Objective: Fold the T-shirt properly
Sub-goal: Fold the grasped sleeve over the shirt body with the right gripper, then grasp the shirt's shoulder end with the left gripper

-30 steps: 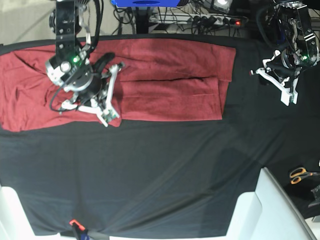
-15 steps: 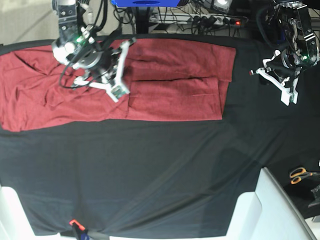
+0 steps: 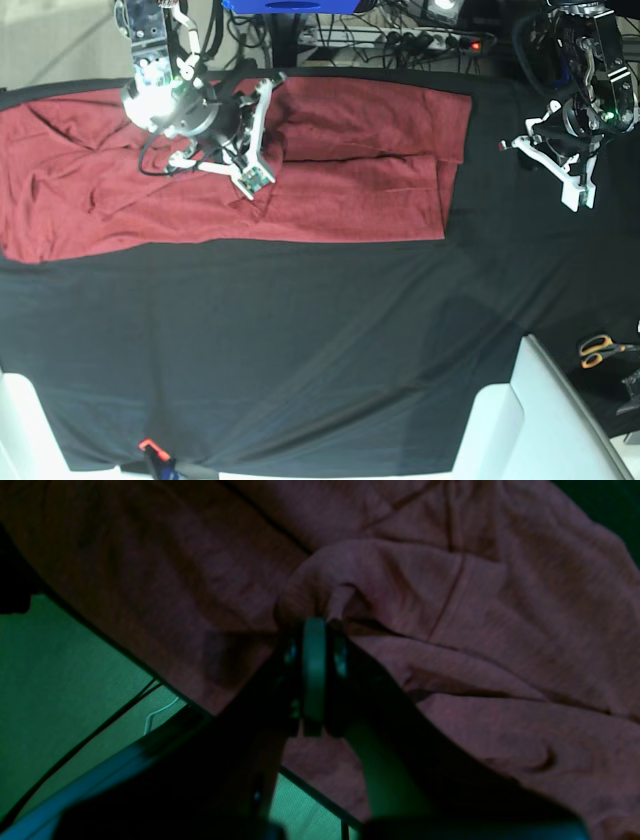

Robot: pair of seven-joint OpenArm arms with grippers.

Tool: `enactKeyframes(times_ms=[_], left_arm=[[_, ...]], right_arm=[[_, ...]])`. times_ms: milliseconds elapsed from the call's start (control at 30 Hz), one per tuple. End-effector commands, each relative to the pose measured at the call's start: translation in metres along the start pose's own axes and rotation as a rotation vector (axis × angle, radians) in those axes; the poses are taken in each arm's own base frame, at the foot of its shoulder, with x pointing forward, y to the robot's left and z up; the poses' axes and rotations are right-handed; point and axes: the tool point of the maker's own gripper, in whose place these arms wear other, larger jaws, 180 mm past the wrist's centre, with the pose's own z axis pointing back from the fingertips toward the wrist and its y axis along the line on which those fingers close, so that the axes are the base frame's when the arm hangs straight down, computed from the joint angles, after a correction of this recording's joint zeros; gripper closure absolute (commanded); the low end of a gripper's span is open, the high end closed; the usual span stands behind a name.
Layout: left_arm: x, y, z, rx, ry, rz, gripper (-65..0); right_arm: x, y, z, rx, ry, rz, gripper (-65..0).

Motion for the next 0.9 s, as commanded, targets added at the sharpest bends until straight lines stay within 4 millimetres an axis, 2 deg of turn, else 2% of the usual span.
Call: enactKeyframes(times_ms=[0, 100, 200, 300, 400, 467, 533, 567, 667, 767, 800, 867], left_arm=[[0.012, 0.004, 0.004, 0.007, -0.033, -0.012, 0.0], [0.012, 0.003, 0.004, 0.003, -0.034, -0.01, 0.0], [0.012, 0.003, 0.004, 0.001, -0.035, -0.01, 0.0], [0.013, 0.002, 0.005, 0.0, -0.038, -0.011, 0.0], [0.012, 0.002, 0.005, 0.0, -0.036, -0.011, -0.2], [0.012, 0.003, 0.005, -0.001, -0.037, -0.007, -10.5], [0.012, 0.002, 0.005, -0.005, -0.038, -0.005, -23.7], [0.014, -0.006, 0.004, -0.041, -0.051, -0.011, -31.9], [0.02, -0.043, 0.007, -0.239, -0.127, -0.062, -48.4], [0.011, -0.064, 0.004, -0.399, -0.135, -0.084, -58.1], [0.013, -0.068, 0.002, -0.429, -0.143, -0.087, -58.9], [0.005, -0.07, -0.009, -0.448, -0.123, -0.043, -58.7]], right_arm=[[0.01, 0.001, 0.003, 0.003, -0.04, -0.004, -5.3], [0.018, -0.004, 0.011, -0.02, -0.056, 0.007, -20.6], [0.038, -0.016, 0.033, -0.077, -0.103, 0.029, -34.4], [0.054, -0.042, 0.062, -0.176, -0.197, 0.002, -38.6], [0.049, -0.075, 0.073, -0.262, -0.277, -0.07, -38.4], [0.039, -0.085, 0.08, -0.279, -0.327, -0.143, -38.4], [0.03, -0.102, 0.092, -0.317, -0.381, -0.257, -38.7], [0.023, -0.112, 0.097, -0.342, -0.392, -0.311, -38.7], [0.001, -0.131, 0.103, -0.379, -0.386, -0.399, -38.7], [-0.016, -0.137, 0.101, -0.395, -0.354, -0.431, -38.9], [-0.02, -0.137, 0.101, -0.399, -0.345, -0.435, -38.9], [-0.027, -0.139, 0.102, -0.409, -0.33, -0.446, -38.9]])
